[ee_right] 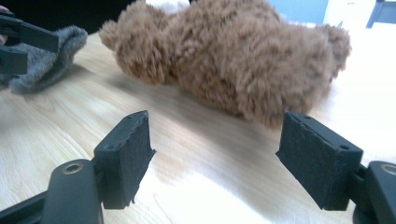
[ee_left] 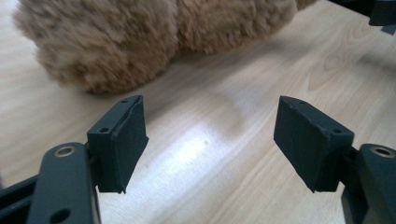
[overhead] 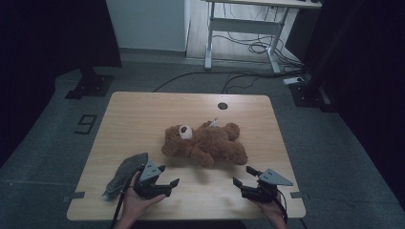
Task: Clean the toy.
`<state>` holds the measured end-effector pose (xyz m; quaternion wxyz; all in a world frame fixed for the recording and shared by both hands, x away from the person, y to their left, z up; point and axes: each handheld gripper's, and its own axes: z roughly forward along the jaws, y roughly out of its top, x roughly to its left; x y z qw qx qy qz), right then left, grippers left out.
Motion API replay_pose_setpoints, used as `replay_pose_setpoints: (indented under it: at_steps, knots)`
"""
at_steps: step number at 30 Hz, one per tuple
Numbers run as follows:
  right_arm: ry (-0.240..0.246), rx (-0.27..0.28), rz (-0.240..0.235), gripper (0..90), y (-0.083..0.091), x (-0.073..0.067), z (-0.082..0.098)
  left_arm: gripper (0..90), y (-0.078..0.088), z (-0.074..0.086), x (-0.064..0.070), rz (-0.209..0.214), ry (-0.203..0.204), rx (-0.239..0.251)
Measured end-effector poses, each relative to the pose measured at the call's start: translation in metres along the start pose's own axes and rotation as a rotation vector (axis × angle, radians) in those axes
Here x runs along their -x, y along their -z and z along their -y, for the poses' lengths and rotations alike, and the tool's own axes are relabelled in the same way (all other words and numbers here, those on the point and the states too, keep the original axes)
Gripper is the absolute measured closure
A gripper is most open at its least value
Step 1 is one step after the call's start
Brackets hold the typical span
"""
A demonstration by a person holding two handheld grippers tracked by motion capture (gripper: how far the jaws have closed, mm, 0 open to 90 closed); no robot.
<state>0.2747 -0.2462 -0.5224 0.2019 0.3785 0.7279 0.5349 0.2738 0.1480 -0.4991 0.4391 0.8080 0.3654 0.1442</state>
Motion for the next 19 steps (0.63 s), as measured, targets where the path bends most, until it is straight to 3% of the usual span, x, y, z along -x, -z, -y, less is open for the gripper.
replay_pose_setpoints:
  at_steps: [7, 19]
  knots:
    - [0.005, -0.042, 0.002, 24.5, -0.0043, 0.0029, 0.0068, 26.1, -0.0069, 0.0061, 0.0061, 0.016, 0.003, -0.021]
    - [0.001, -0.041, -0.005, 23.7, -0.0042, 0.0049, 0.0071, 26.0, -0.0084, 0.0087, 0.0059, 0.02, 0.008, -0.032]
